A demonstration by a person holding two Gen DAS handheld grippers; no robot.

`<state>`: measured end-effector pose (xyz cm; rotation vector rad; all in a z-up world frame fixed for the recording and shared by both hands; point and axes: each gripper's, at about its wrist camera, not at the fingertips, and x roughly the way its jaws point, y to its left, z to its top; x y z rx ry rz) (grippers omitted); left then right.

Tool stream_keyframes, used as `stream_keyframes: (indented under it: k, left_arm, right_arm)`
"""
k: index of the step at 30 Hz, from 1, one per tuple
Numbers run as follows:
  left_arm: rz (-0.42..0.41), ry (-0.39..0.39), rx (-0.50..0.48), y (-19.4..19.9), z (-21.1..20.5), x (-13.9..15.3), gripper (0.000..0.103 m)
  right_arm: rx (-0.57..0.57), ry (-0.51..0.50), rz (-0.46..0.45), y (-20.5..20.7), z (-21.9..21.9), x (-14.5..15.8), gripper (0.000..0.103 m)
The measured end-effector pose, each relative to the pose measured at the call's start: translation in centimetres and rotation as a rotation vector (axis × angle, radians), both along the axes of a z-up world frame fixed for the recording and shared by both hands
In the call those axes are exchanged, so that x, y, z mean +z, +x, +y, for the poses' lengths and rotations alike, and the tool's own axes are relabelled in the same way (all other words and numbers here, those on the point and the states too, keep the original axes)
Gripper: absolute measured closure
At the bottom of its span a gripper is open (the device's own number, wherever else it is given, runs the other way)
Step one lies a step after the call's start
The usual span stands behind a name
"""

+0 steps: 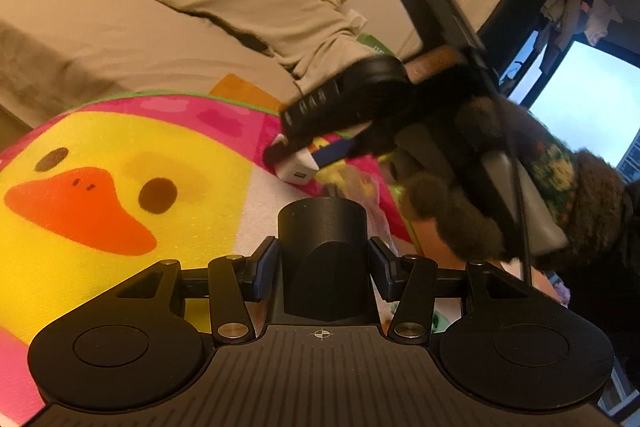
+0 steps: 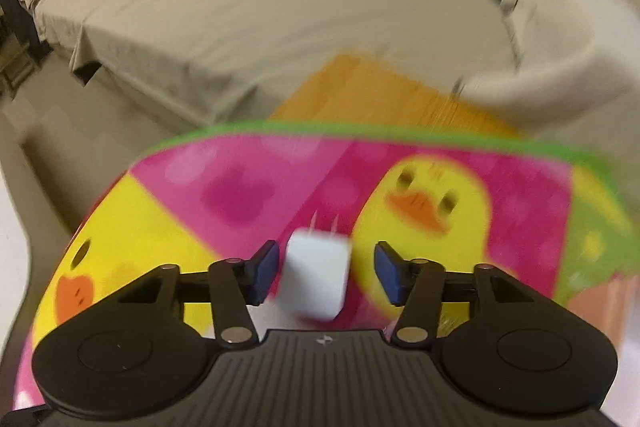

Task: Organize rigid objects
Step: 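Grasp the white USB charger with the right gripper while the left holds the black holder, then lower the black holder into the pink box and open the left gripper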

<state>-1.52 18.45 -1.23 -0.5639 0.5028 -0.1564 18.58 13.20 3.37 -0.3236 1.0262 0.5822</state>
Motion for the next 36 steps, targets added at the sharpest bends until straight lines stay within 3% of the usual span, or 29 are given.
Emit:
stream_keyframes:
  k: [2,6,11,16,19,24,26,30,36]
  left_arm:
    - [0.005,-0.01,-0.004,0.1,0.1,-0.1,0.049]
    - [0.008,-0.02,-0.002,0.3,0.2,-0.1,0.049]
    - [0.007,-0.001,-0.004,0.3,0.0,0.0,0.049]
    - [-0.012,0.068,-0.034,0.1,-1.2,1.1,0.05]
    - [-0.028,0.112,-0.102,-1.5,-3.1,3.0,0.05]
    - [-0.028,0.166,-0.355,-3.0,-8.5,7.5,0.049]
    - [-0.012,0.196,-0.393,-2.7,-10.7,8.6,0.049]
    - [0.042,0.235,-0.422,1.2,-14.7,10.3,0.049]
    - [0.054,0.268,-0.363,11.8,-19.5,11.9,0.05]
  right_arm:
    - [0.031,0.001,0.027,-1.1,-0.6,0.0,0.071]
    - [0.026,0.018,-0.03,-4.4,-3.6,2.6,0.071]
    - [0.004,0.102,-0.15,-10.6,-10.4,7.9,0.071]
    - [-0.054,0.198,-0.196,-17.7,-19.1,10.7,0.071]
    - [-0.113,0.197,-0.239,-21.0,-23.5,10.5,0.071]
    - [-0.204,0.126,-0.331,-25.7,-29.5,8.0,0.071]
    - [-0.224,0.145,-0.326,-26.7,-31.2,6.8,0.071]
    - [-0.244,0.224,-0.316,-28.4,-33.4,4.8,0.071]
    - [-0.272,0.305,-0.344,-29.5,-35.5,3.3,0.071]
